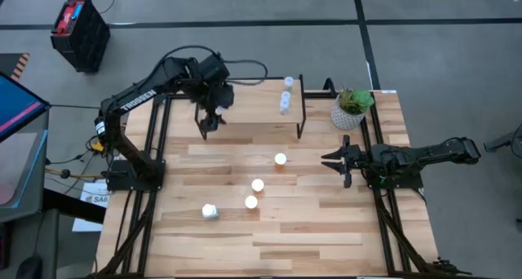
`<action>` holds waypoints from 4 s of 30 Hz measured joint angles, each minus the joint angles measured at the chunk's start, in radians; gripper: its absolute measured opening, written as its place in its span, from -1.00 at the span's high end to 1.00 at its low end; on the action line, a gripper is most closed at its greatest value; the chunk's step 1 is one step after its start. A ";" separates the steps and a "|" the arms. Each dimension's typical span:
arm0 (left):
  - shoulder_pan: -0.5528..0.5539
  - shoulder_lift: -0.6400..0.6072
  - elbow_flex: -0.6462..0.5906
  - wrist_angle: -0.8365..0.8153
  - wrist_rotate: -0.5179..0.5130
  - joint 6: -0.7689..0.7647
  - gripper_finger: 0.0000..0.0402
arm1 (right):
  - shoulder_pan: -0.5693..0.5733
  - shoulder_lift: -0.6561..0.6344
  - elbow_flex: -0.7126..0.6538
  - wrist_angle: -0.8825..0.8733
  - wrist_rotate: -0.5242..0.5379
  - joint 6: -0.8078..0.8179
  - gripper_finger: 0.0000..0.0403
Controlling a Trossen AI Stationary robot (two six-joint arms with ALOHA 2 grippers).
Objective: Pick and place medicine bottles onto shelf by color
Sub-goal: Put the white pill bottle aligned with the other white pill bottles on the shelf
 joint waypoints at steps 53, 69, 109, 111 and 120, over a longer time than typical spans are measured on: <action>-0.751 -0.447 -0.719 0.254 -0.223 -0.936 -0.28 | 0.000 0.000 0.000 0.000 0.000 0.000 0.41; -1.007 -0.281 -0.805 0.375 -0.372 -1.114 -0.28 | 0.000 0.000 0.000 0.000 0.000 0.000 0.41; -1.042 -0.056 -0.836 0.564 -0.373 -1.222 -0.28 | 0.000 0.000 0.000 0.000 0.000 0.000 0.41; -1.048 -0.045 -0.843 0.560 -0.356 -1.235 -0.28 | 0.000 0.000 0.000 0.000 0.000 0.000 0.41; -1.060 0.000 -0.843 0.581 -0.365 -1.232 -0.28 | 0.000 0.000 0.000 0.000 0.000 0.000 0.41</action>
